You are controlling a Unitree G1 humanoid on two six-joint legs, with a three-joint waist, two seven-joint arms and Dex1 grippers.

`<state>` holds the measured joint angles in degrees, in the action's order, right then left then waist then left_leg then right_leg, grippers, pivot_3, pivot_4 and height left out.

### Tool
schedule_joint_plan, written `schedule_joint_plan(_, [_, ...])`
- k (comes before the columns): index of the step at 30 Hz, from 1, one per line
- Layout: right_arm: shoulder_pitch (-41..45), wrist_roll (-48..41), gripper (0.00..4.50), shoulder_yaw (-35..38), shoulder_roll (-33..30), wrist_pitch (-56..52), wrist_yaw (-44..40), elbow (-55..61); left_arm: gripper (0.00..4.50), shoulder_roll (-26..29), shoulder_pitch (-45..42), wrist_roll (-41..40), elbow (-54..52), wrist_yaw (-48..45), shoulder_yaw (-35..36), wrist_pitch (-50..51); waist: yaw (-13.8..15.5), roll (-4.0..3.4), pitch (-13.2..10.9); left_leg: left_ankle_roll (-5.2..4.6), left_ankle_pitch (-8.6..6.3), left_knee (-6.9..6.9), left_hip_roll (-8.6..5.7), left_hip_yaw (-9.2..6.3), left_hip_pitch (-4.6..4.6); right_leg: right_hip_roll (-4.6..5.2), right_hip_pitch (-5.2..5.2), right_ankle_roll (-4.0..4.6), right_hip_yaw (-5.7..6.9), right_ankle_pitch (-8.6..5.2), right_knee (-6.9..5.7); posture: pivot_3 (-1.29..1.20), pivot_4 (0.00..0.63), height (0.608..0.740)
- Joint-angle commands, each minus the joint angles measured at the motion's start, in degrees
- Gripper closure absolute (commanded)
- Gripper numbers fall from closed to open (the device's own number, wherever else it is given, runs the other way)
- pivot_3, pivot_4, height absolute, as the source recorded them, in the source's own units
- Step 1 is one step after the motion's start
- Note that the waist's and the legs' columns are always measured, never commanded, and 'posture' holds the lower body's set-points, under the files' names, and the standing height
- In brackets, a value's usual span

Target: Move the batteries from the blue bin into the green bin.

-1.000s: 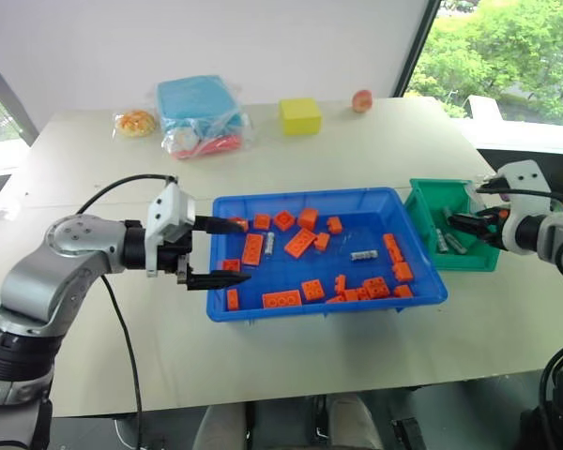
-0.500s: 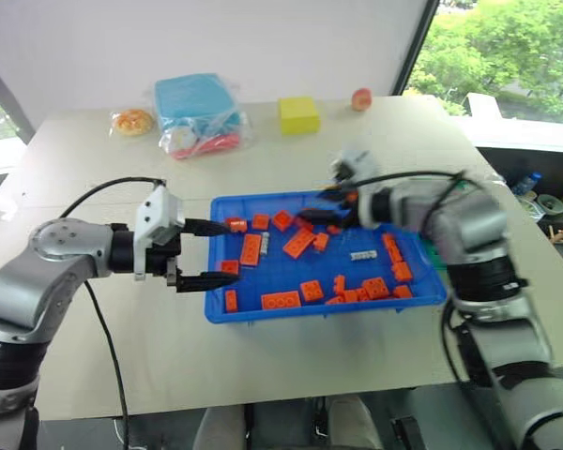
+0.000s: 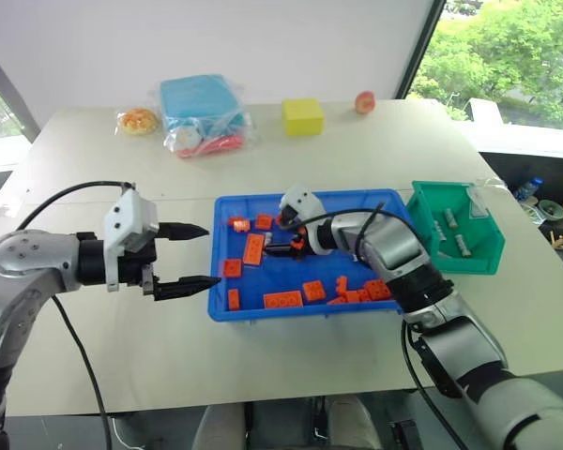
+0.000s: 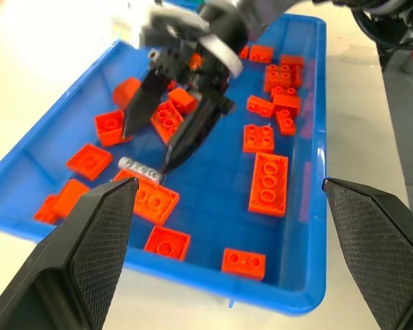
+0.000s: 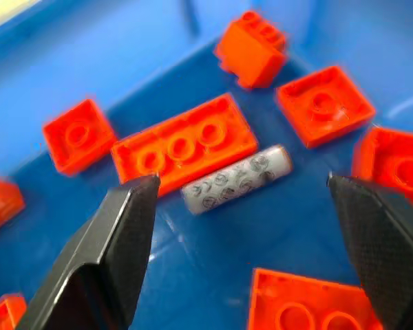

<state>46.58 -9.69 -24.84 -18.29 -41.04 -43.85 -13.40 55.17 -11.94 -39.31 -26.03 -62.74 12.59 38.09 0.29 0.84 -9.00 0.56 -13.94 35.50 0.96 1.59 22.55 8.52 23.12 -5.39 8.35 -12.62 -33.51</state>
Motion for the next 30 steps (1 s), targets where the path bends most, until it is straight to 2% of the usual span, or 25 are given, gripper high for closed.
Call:
schedule_joint_plan(1, [0.0,4.1,0.54,-1.5,-1.3,14.0,-3.7,-2.5,0.0,0.9,-0.4,-1.1,-1.6,0.7,2.2,0.2,0.0,0.01,0.0,0.0,0.0,0.0,0.0,0.02,-0.01,0.0,0.0,-0.01,0.0,0.0,-0.02,0.0,0.15,0.704])
schedule_joint_plan(8, [3.9,7.4,0.54,-0.4,-1.1,32.7,-11.0,-16.9,0.0,1.0,-1.2,-1.1,-1.4,1.3,1.9,-0.2,-0.1,0.01,0.0,0.02,0.01,0.0,0.0,0.12,-0.07,-0.02,-0.06,0.0,0.0,0.0,-0.02,0.0,0.15,0.704])
schedule_joint_plan(14, [8.2,7.8,0.54,1.6,2.1,37.6,-15.5,-29.0,0.0,1.3,-0.7,-1.0,-1.5,1.2,2.2,-0.4,-0.7,0.03,0.0,0.06,0.05,0.0,0.0,0.14,-0.09,-0.04,-0.11,0.0,0.0,0.04,-0.11,0.0,0.15,0.704])
schedule_joint_plan(21, [10.8,9.0,0.54,3.2,5.0,36.4,-18.9,-36.9,0.0,1.2,-1.2,-0.8,-1.4,1.5,1.8,-0.6,-1.0,0.03,0.0,0.1,0.07,0.0,0.0,0.08,-0.18,-0.03,-0.38,-0.01,0.0,0.02,-0.31,0.0,0.15,0.704])
schedule_joint_plan(30, [9.8,12.0,0.54,1.7,5.5,31.7,-24.3,-35.3,0.0,0.7,-2.2,-0.1,-0.4,1.4,0.4,-1.6,-1.1,0.03,0.0,0.12,0.07,0.03,-0.01,-0.02,-0.21,0.0,-0.34,-0.01,-0.05,0.01,-0.46,0.0,0.15,0.704])
